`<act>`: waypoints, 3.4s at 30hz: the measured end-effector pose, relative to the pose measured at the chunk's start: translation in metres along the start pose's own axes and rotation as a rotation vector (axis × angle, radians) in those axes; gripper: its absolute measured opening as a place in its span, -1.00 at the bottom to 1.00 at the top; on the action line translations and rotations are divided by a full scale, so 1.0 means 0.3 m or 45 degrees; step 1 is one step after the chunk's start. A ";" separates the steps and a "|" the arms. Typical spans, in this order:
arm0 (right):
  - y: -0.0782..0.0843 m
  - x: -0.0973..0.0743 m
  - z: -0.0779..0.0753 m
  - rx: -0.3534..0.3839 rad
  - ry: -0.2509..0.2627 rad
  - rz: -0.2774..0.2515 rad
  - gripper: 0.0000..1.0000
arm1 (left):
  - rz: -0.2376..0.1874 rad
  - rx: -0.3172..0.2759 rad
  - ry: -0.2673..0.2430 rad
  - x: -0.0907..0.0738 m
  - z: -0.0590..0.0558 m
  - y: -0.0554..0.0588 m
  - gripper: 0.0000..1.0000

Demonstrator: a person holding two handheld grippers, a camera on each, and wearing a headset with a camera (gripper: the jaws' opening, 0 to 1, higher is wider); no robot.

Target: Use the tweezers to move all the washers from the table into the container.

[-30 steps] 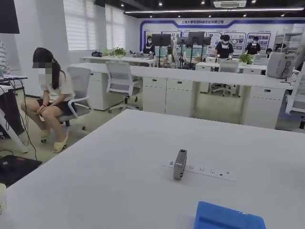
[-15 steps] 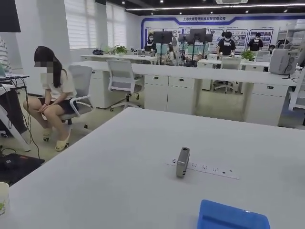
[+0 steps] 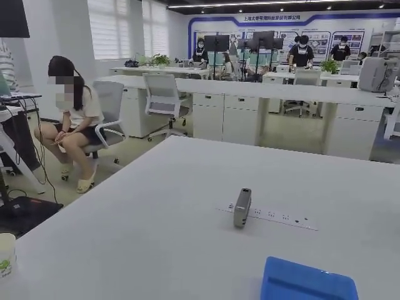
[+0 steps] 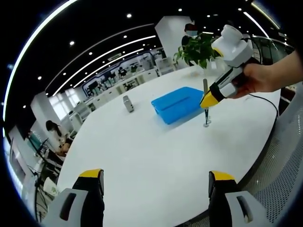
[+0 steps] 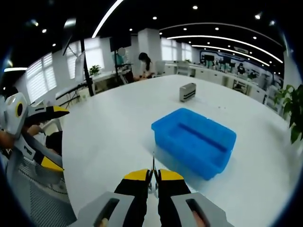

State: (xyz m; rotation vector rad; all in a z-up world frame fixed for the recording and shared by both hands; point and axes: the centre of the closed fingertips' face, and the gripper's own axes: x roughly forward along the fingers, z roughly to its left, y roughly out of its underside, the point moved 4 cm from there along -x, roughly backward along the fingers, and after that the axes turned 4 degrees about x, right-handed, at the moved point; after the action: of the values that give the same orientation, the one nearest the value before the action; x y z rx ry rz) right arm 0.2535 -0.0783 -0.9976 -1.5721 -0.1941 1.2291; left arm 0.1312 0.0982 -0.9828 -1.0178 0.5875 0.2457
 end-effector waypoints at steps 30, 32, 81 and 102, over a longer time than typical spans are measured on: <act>-0.006 -0.002 0.004 0.016 0.009 -0.002 -0.98 | -0.003 0.001 -0.003 -0.002 0.000 -0.002 0.86; -0.016 -0.010 0.004 0.019 0.010 -0.009 -0.98 | -0.004 0.003 -0.001 -0.003 -0.001 -0.003 0.86; -0.300 0.010 -0.081 -0.084 0.032 -0.147 -0.98 | 0.020 0.011 -0.005 0.001 -0.001 0.005 0.86; -0.319 0.124 -0.179 -0.088 0.060 -0.130 -0.98 | 0.058 -0.006 -0.018 0.007 0.005 0.019 0.86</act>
State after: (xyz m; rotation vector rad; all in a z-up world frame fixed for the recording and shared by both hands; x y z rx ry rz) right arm 0.3545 -0.0483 -0.9496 -1.6290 -0.2859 1.1155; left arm 0.1308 0.1022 -0.9874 -1.0072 0.5980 0.2943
